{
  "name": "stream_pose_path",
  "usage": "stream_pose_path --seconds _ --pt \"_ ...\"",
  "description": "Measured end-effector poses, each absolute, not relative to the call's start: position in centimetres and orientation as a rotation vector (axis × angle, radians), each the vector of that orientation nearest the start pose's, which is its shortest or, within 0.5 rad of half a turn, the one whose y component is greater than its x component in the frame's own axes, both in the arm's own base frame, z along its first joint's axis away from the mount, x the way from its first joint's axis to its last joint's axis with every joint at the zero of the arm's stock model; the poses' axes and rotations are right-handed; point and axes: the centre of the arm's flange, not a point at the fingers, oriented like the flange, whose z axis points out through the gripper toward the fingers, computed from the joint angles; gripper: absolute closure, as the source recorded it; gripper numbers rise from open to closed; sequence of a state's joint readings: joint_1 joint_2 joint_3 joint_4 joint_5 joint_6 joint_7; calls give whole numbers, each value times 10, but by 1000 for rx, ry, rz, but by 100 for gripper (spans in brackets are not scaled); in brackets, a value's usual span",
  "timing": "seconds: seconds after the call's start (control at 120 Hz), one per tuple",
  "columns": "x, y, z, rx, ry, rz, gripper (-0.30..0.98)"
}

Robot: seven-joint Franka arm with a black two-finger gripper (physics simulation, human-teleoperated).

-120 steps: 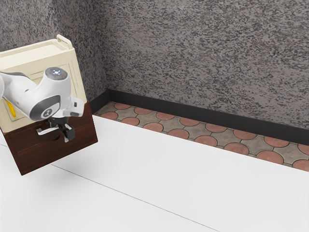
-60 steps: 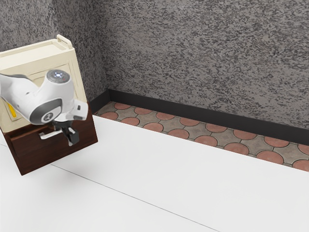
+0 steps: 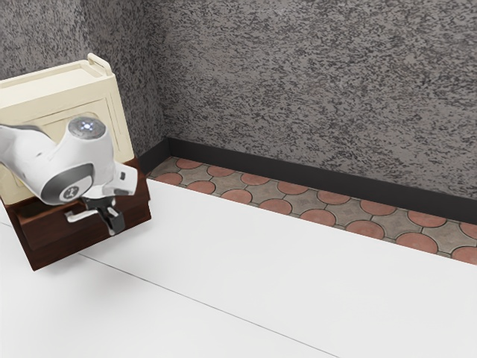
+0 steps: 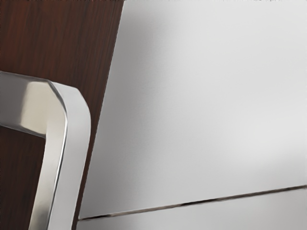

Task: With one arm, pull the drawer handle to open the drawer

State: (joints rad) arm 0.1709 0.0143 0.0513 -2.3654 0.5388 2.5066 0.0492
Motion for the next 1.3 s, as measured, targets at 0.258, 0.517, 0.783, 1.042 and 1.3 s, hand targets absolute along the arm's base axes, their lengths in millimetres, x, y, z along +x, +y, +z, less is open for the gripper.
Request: stream_pose_path --seconds 0.258,0.517,0.783,1.042,1.3 --pt "490 99 332 -2767 331 -124 1" --pt "483 69 339 -2763 368 -161 6" --pt "471 48 339 -2765 387 -172 2" --pt "461 32 341 -2765 385 -195 3" --pt "459 30 344 -2784 336 -233 1"
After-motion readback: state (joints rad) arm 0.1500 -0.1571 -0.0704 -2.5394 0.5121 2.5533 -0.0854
